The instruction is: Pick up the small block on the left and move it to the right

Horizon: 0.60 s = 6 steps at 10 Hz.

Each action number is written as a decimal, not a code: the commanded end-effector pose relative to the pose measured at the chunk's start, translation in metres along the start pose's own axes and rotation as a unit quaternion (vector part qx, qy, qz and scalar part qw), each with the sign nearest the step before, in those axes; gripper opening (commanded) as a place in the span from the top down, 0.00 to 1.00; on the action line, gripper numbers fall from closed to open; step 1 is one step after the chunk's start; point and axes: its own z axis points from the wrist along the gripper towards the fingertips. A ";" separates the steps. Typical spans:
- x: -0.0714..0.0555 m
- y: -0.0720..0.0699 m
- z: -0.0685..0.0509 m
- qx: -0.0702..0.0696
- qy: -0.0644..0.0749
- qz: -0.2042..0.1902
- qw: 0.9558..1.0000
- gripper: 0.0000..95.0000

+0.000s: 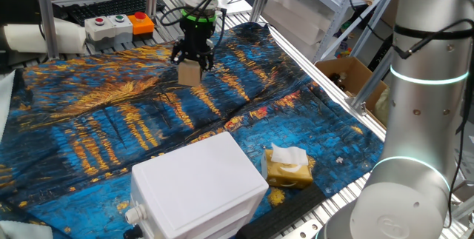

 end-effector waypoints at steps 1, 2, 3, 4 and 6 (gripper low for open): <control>0.001 -0.001 0.001 0.001 -0.002 -0.002 1.000 0.20; 0.002 -0.001 0.001 0.002 -0.002 -0.003 1.000 0.20; 0.002 -0.002 0.001 0.002 -0.002 -0.004 1.000 0.20; 0.002 -0.002 0.001 0.002 -0.003 -0.004 1.000 0.20; 0.002 -0.002 0.001 0.003 -0.003 -0.005 1.000 0.20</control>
